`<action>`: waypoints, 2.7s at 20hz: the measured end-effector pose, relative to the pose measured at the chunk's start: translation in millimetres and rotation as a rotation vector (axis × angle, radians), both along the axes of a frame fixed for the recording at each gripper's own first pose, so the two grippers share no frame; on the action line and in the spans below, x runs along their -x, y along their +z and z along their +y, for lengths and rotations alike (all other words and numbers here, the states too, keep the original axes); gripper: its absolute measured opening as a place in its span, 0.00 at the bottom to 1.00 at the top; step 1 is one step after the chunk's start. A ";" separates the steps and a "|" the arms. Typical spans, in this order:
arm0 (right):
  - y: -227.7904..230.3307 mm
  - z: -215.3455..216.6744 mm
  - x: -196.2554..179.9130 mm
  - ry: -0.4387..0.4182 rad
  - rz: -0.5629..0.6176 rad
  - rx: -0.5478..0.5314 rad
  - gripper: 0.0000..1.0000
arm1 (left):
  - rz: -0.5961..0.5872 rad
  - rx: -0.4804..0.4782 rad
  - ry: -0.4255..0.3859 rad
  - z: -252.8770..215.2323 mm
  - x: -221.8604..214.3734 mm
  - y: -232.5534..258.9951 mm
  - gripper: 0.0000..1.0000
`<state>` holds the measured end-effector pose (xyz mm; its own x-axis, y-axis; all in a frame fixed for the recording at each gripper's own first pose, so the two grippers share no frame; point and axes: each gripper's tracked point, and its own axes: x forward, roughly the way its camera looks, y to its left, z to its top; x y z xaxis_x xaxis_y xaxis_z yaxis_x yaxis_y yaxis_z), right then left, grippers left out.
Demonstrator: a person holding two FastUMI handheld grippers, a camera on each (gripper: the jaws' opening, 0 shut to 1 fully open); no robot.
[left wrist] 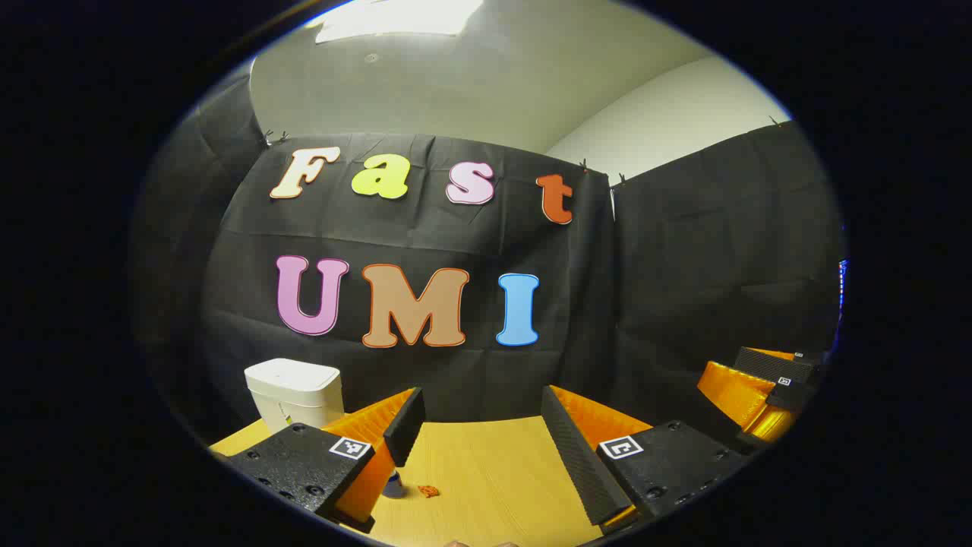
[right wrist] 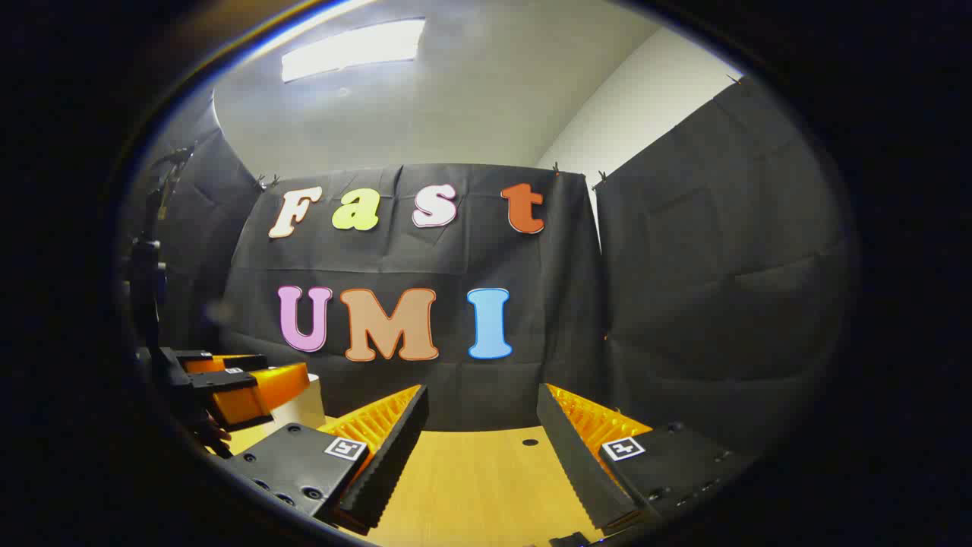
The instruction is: Press the lid of the desktop garbage bin to open it, pick up the crumpled paper on the desktop and throw it into the bin, then pick up the pop can on the desktop and drop it into the bin, and finally close the garbage bin lid.
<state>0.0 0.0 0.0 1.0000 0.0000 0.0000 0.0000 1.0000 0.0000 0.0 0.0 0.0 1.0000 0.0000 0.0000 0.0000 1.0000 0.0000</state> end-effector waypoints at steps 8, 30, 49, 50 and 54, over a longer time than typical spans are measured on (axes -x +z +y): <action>5.8 -13.7 -6.8 -0.043 -0.017 0.018 0.96 | -0.034 -0.022 -0.009 -6.4 0.4 8.0 0.93; 11.6 -11.5 3.4 -0.029 -0.028 0.054 0.96 | -0.048 -0.024 0.007 -12.0 11.4 14.0 0.93; 6.1 -1.3 6.7 0.017 -0.021 0.038 0.96 | -0.031 -0.016 0.058 -2.4 27.8 11.9 0.93; 3.8 0.2 6.5 0.026 -0.016 0.035 0.96 | -0.029 -0.015 0.061 -2.0 29.0 11.0 0.93; -1.3 3.9 1.5 0.058 -0.005 0.026 0.96 | -0.018 -0.023 0.082 0.8 33.0 9.6 0.94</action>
<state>-1.5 3.9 -1.3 0.9983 0.0578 0.0041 -0.0577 0.9980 -0.0260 -33.0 0.8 9.6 0.9965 0.0819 0.0184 -0.0823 0.9964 0.0223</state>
